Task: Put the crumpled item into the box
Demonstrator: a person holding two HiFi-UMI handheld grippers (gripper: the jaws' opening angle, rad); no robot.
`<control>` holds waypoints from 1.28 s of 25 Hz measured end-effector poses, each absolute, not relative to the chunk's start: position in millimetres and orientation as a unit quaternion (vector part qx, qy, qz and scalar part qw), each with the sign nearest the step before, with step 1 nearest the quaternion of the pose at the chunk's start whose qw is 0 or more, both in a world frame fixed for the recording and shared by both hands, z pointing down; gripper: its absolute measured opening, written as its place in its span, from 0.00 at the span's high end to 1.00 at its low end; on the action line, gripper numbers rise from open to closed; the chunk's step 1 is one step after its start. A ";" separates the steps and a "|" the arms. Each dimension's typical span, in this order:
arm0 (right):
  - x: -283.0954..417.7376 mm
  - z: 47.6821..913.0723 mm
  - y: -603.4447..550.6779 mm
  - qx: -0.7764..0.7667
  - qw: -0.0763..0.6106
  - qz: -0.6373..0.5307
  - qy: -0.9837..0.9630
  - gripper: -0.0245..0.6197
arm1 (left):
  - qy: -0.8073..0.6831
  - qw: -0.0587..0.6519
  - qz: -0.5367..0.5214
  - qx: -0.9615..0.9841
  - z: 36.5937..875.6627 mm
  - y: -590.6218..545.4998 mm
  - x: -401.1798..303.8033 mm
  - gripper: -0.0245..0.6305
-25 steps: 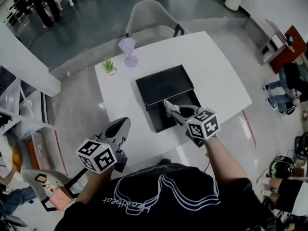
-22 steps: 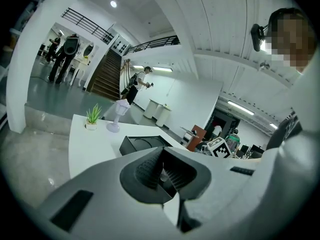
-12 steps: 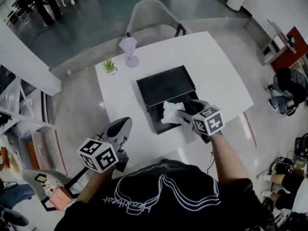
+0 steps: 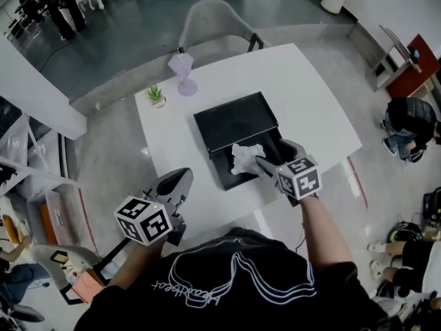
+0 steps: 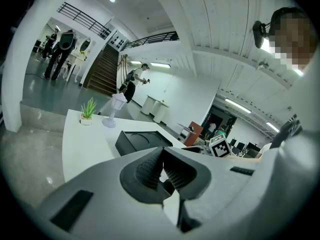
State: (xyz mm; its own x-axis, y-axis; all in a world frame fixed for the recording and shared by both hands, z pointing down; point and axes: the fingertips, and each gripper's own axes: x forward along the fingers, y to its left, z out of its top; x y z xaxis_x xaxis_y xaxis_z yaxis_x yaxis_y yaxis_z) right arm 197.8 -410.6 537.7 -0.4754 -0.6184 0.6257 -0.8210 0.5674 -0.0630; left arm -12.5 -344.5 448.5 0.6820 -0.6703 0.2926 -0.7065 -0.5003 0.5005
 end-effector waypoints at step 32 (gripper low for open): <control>128.0 377.1 -263.6 0.392 0.007 0.163 -0.905 0.96 | -0.252 0.219 0.004 0.943 372.8 -266.7 24.3 0.95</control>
